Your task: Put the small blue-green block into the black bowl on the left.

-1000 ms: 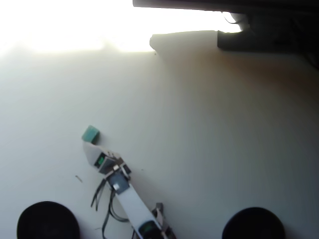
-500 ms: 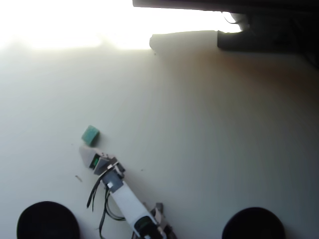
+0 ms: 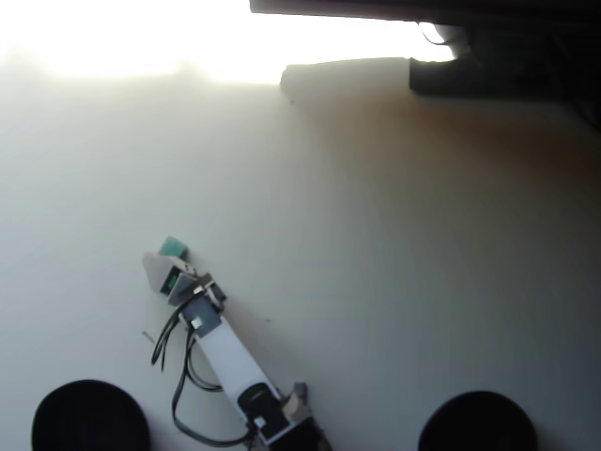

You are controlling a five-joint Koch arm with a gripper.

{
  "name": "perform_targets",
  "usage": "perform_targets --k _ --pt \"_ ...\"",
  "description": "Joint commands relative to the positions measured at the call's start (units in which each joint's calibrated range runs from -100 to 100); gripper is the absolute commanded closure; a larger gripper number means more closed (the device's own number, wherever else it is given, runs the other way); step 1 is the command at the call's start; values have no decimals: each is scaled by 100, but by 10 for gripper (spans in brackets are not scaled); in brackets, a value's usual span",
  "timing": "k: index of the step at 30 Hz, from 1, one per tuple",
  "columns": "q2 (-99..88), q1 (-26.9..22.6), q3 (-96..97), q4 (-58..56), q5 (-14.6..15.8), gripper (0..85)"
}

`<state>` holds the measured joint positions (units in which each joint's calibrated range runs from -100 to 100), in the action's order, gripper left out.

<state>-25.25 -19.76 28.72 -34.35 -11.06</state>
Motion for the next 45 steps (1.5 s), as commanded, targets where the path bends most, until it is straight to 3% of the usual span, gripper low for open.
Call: perform_targets --k 1,22,32,35,45 --pt "185 5 -469 74 -24 387" --pt "1599 0 -1300 58 -112 422" --pt "1663 44 -1245 74 -10 639" --pt "1556 83 -1023 383 24 823" --pt "999 -103 -1254 261 54 823"
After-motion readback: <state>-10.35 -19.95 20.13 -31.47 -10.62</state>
